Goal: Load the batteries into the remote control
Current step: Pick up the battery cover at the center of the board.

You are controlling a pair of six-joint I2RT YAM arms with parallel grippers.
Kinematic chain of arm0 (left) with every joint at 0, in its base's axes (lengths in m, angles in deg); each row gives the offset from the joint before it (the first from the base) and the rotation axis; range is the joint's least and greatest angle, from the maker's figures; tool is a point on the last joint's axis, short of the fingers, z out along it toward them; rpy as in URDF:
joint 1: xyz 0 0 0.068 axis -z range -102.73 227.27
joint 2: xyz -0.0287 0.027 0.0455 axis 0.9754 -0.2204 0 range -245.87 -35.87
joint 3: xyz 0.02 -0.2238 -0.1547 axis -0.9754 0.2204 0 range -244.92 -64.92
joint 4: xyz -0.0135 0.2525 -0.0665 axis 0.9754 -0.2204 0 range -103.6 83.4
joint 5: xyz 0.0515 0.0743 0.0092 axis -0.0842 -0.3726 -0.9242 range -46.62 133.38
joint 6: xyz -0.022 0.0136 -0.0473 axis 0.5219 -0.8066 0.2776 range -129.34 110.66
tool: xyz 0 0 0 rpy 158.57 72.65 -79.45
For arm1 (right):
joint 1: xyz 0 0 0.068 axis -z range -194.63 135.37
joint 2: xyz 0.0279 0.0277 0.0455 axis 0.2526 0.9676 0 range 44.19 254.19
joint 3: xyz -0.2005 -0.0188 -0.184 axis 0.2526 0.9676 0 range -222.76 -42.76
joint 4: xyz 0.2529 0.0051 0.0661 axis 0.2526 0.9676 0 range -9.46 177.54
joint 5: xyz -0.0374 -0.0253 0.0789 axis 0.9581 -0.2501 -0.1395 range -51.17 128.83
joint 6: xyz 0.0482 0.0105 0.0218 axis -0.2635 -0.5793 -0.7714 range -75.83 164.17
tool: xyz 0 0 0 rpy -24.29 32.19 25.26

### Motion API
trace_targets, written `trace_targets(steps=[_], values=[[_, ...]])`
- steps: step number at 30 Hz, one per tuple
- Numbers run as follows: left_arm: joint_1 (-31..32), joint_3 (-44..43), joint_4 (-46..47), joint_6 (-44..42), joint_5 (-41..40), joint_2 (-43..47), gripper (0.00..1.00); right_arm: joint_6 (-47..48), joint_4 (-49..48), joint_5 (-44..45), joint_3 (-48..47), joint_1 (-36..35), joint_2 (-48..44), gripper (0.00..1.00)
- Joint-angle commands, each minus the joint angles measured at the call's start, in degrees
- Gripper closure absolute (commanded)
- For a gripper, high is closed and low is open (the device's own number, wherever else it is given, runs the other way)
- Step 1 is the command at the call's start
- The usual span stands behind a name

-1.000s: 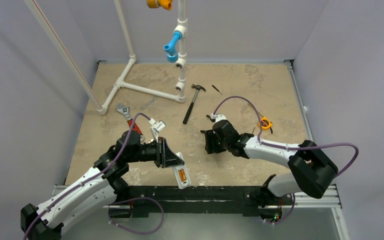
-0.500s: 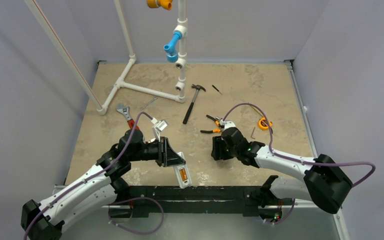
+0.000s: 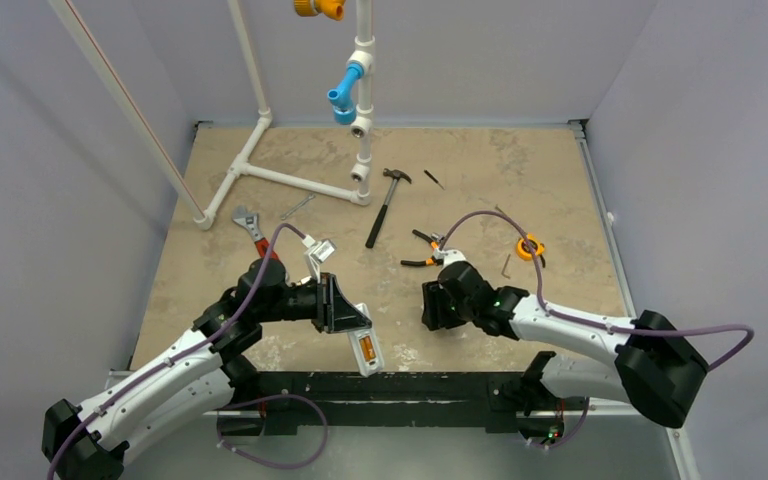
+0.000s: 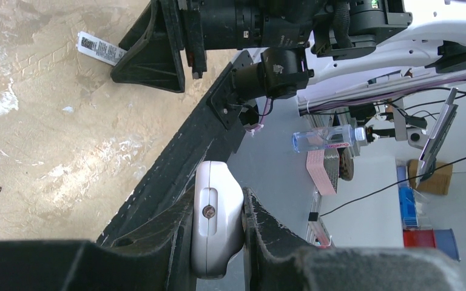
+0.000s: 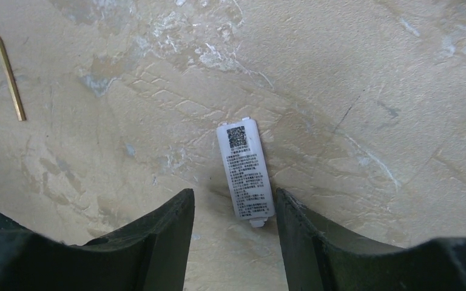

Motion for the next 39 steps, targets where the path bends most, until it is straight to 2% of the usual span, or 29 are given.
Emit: trace_targets(steps=[1, 6, 15, 22, 29, 36, 39], values=[[0.05, 0.53, 3.69, 0.45, 1.01, 0.40, 1.00, 0.81, 8.24, 5.49, -4.61, -3.04, 3.11, 0.50], [0.08, 0.66, 3.69, 0.47, 0.94, 0.47, 1.00, 0.97, 14.05, 10.59, -9.04, -5.66, 7.28, 0.53], [0.06, 0.94, 3.30, 0.51, 0.74, 1.11, 1.00, 1.12, 16.74, 13.22, -11.56, -7.68, 11.31, 0.67], [0.04, 1.22, 3.62, 0.47, 0.37, 0.79, 1.00, 1.59, 16.07, 12.50, -11.04, -8.18, 10.02, 0.87], [0.04, 1.18, 5.53, 1.34, -3.65, -1.87, 1.00, 2.13, 17.67, 11.92, -10.62, -8.31, -0.90, 0.90], [0.05, 3.44, 15.83, 9.22, -10.87, -7.31, 1.00, 6.00, 17.59, 5.65, -10.84, -8.31, -16.30, 0.90], [0.04, 4.81, 20.69, 13.09, -13.82, -10.60, 1.00, 7.09, 20.53, 4.85, -13.94, -8.48, -19.11, 0.90]])
